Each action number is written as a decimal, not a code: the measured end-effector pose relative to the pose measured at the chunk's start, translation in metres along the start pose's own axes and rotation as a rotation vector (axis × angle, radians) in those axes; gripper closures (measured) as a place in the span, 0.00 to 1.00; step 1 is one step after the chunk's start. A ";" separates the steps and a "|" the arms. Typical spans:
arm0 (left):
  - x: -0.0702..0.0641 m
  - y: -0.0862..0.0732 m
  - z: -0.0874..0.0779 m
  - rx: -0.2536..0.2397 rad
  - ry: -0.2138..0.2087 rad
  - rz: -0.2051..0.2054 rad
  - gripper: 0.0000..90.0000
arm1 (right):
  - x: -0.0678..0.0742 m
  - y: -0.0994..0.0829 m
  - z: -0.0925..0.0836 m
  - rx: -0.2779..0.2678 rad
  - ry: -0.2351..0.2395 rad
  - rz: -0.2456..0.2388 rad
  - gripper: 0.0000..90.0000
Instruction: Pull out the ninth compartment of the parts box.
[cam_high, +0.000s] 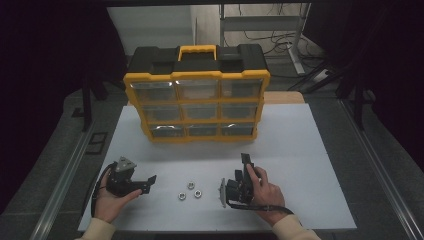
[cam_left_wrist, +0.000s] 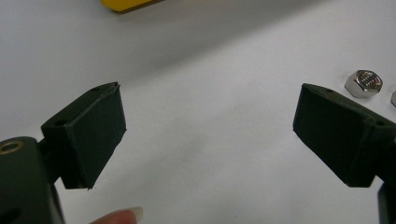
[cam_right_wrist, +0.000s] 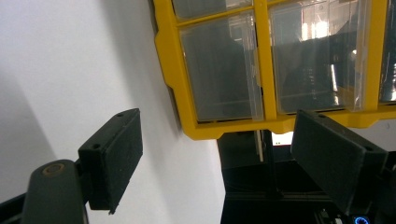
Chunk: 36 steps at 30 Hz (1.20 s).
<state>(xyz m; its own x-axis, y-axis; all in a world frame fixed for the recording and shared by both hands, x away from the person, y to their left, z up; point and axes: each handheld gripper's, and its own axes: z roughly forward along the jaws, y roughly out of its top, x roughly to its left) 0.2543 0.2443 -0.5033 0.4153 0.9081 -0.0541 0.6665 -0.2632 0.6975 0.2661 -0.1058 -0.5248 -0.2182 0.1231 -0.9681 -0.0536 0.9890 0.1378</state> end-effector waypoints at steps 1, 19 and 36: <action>0.000 0.000 0.000 -0.001 0.000 -0.001 0.11 | 0.000 0.000 0.001 -0.003 -0.004 0.004 0.20; 0.000 0.000 -0.001 -0.004 -0.003 -0.002 0.11 | -0.002 0.000 0.018 -0.030 0.029 -0.008 0.21; 0.000 0.000 0.000 -0.003 -0.004 0.001 0.11 | -0.001 0.002 0.027 -0.018 0.019 -0.011 0.22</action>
<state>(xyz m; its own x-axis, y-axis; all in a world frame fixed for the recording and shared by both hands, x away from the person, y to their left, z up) 0.2540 0.2440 -0.5028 0.4178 0.9068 -0.0563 0.6646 -0.2628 0.6995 0.2919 -0.1020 -0.5296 -0.2364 0.1103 -0.9654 -0.0732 0.9887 0.1309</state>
